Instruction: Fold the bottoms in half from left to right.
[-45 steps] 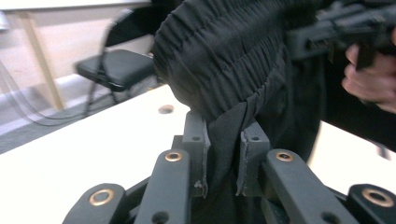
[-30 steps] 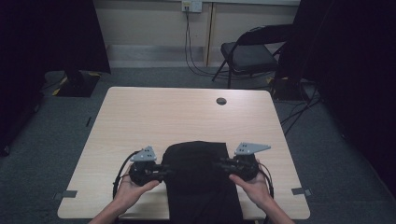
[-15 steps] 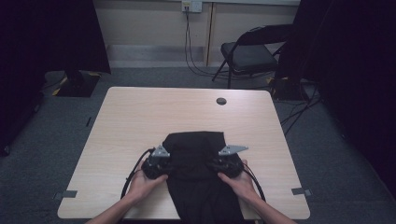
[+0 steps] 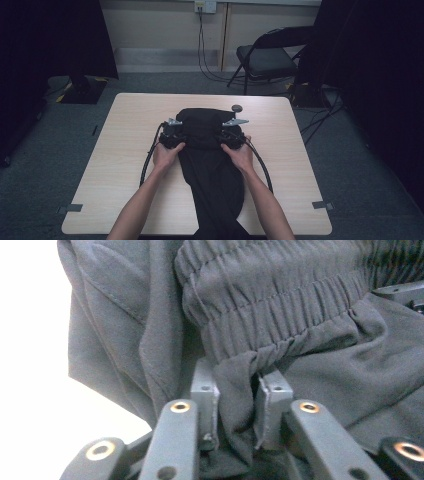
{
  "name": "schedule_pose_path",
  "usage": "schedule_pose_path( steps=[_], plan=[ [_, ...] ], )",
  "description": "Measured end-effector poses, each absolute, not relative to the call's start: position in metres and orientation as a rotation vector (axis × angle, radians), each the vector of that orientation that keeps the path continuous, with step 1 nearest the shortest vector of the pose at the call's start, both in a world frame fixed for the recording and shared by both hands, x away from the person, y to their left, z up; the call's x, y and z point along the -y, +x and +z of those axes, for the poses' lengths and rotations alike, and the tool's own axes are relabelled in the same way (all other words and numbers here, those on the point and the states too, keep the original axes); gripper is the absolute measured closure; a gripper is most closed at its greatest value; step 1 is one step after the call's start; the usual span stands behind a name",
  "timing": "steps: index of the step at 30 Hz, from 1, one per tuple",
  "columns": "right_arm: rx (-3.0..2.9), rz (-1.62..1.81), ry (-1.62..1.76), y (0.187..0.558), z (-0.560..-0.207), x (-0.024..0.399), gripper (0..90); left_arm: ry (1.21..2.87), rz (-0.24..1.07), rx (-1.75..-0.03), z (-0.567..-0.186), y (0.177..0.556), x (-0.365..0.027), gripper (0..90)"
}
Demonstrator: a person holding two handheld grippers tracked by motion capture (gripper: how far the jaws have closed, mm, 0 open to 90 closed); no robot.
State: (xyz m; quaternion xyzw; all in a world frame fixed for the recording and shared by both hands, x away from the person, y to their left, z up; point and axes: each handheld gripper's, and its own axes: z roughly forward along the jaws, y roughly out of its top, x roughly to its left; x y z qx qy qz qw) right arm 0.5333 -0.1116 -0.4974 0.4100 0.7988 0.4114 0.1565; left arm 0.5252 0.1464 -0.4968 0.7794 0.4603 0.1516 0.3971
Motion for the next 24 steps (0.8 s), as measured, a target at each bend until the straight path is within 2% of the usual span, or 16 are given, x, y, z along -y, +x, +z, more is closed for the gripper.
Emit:
schedule_pose_path(
  steps=[2, 5, 6, 10, 12, 14, 19, 24],
  plan=[
    [-2.294, 1.197, 1.185, 0.534, -0.497, 0.114, 73.8, 1.977, 0.367, -1.163, -0.495, 0.524, -0.149, 66.8],
    [-2.315, 1.159, 1.208, 0.532, -0.490, 0.118, 52.8, 1.990, 0.388, -1.129, -0.484, 0.517, -0.155, 55.1],
    [-2.315, 1.166, 1.199, 0.530, -0.486, 0.121, 48.8, 1.969, 0.392, -1.121, -0.478, 0.512, -0.159, 51.0],
    [-2.272, 1.266, 1.196, 0.507, -0.461, 0.141, 40.1, 1.954, 0.416, -1.041, -0.454, 0.482, -0.169, 46.9],
    [-2.289, 1.267, 1.149, 0.488, -0.449, 0.150, 39.9, 1.983, 0.415, -0.981, -0.446, 0.460, -0.172, 48.6],
    [-2.317, 1.266, 1.090, 0.461, -0.442, 0.160, 42.8, 2.016, 0.413, -0.913, -0.441, 0.437, -0.172, 54.7],
    [-2.418, 1.227, 1.040, 0.408, -0.449, 0.169, 52.1, 2.110, 0.263, -0.770, -0.450, 0.385, -0.157, 64.0],
    [-2.441, 1.169, 1.170, 0.373, -0.469, 0.191, 64.4, 2.199, 0.132, -0.697, -0.469, 0.353, -0.136, 64.4]
  ],
)
